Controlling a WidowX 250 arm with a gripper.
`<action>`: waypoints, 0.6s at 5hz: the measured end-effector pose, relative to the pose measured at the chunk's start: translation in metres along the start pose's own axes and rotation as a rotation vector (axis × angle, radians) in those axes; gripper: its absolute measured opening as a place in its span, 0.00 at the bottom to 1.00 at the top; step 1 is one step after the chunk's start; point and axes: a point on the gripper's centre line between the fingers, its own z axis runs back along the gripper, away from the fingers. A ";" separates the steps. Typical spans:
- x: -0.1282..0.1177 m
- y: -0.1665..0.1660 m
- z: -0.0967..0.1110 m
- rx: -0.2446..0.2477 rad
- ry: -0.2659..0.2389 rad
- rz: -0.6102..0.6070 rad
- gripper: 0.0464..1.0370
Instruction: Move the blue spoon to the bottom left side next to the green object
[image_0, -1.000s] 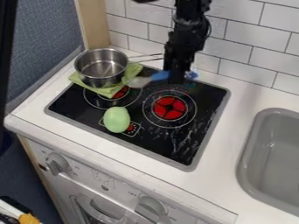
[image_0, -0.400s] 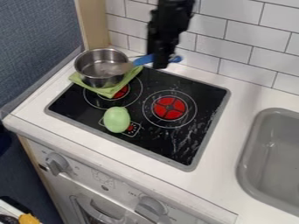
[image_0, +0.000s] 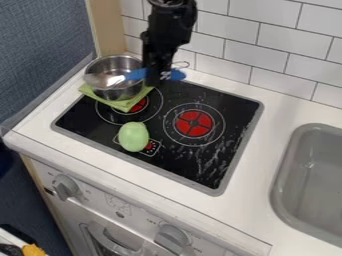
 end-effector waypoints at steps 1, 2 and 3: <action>-0.021 -0.004 -0.007 -0.001 -0.014 -0.089 0.36; -0.048 0.000 -0.015 -0.046 -0.016 -0.191 0.36; -0.069 0.002 -0.017 -0.084 0.004 -0.211 0.36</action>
